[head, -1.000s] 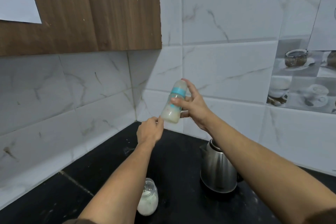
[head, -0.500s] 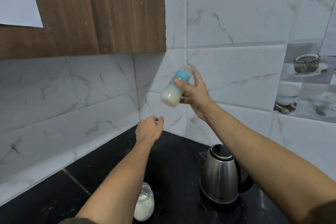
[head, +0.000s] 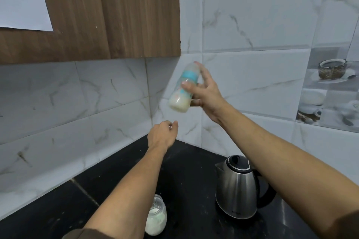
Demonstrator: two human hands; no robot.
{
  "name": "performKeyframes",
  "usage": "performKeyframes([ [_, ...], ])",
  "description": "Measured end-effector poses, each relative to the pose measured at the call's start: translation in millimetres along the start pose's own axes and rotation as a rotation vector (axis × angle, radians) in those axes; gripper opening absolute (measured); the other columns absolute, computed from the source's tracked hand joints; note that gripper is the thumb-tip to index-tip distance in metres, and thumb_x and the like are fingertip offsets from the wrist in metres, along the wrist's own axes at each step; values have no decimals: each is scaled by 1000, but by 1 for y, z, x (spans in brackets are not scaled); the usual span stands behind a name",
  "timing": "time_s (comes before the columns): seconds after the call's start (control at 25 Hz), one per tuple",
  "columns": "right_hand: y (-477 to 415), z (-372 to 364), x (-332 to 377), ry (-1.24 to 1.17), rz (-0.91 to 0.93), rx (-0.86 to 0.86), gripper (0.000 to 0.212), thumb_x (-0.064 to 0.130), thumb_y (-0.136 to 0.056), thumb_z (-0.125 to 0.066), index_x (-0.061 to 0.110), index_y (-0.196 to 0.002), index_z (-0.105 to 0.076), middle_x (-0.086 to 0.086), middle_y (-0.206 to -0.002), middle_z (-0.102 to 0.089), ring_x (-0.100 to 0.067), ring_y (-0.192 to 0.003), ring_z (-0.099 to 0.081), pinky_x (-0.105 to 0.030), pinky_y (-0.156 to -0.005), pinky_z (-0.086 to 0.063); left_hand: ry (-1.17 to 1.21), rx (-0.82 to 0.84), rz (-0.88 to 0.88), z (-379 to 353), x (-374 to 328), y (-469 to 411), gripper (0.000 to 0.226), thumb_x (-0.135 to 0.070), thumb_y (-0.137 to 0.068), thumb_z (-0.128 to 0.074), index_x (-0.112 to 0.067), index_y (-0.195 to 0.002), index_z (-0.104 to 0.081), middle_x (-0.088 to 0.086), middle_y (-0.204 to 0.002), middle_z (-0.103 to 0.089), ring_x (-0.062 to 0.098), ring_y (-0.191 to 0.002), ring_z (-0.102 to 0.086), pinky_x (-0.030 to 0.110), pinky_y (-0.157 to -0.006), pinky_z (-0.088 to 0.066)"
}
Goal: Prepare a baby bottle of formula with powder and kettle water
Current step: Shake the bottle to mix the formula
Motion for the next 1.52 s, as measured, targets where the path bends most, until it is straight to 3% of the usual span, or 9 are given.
performKeyframes([
  [0.16,-18,21,5,-500,45,-449,84,23,-94,-80,31,-159,-28,-9,-135,-59,-31,-97,-76,-44,-76,-66,-6,-15,37,6,11,2,51,-53,-106,-36,-20,-110,-74,-3,-81,-68,24,-84,-63,33,-72,-45],
  [0.4,-1,-9,-4,53,-99,242,80,20,-91,-79,36,-158,-36,-20,-127,-68,-24,-85,-76,-29,-59,-58,-7,9,17,7,-3,0,44,-50,-107,-41,-17,-107,-70,-1,-86,-68,22,-83,-66,37,-76,-56],
  [0.64,-24,22,-1,-508,20,-422,83,26,-92,-82,26,-157,-32,-15,-144,-56,-33,-101,-76,-47,-79,-66,-20,-8,29,9,11,-2,50,-53,-106,-37,-21,-107,-74,-2,-83,-69,23,-83,-63,33,-72,-46],
  [0.72,-22,16,4,-426,-1,-319,80,29,-91,-82,23,-155,-35,-13,-137,-60,-30,-95,-77,-45,-77,-65,-32,-7,32,9,12,-3,49,-52,-107,-37,-20,-105,-74,-2,-82,-69,21,-81,-62,33,-71,-46],
  [0.88,-3,-9,5,-30,-67,223,73,19,-94,-76,34,-156,-39,-24,-134,-63,-28,-91,-77,-31,-61,-60,-27,1,-3,7,1,-4,49,-53,-108,-37,-19,-106,-72,-3,-81,-67,18,-79,-63,32,-71,-50],
  [1.12,-22,18,4,-554,-5,-473,77,25,-92,-82,24,-154,-35,-17,-140,-59,-33,-97,-76,-49,-78,-66,-29,-19,-16,11,2,-1,49,-50,-107,-37,-18,-106,-73,-2,-82,-68,21,-80,-60,31,-71,-43],
  [1.2,-19,11,9,-506,-37,-393,72,27,-93,-80,20,-152,-39,-14,-130,-61,-32,-95,-76,-46,-75,-66,-36,-20,-14,14,1,-3,49,-50,-107,-37,-17,-102,-73,-3,-78,-66,21,-78,-61,32,-70,-44],
  [1.36,3,-17,15,-24,-30,155,72,22,-95,-77,32,-156,-40,-21,-127,-65,-27,-86,-75,-31,-60,-59,-39,-14,-17,14,-7,-4,48,-52,-108,-37,-19,-96,-69,-5,-75,-63,18,-76,-63,32,-69,-49],
  [1.52,-4,-1,18,-277,26,-226,78,24,-94,-79,31,-158,-35,-15,-138,-62,-27,-86,-78,-39,-70,-64,-29,-15,-24,17,-6,0,48,-52,-107,-37,-19,-91,-68,-4,-74,-66,20,-75,-62,32,-67,-44],
])
Point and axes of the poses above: each hand's wrist, its own y-axis away from the middle knuckle, its own z-axis out of the back of the hand, x = y × z, the point moved 3 cm from there along -y, towards the middle knuckle
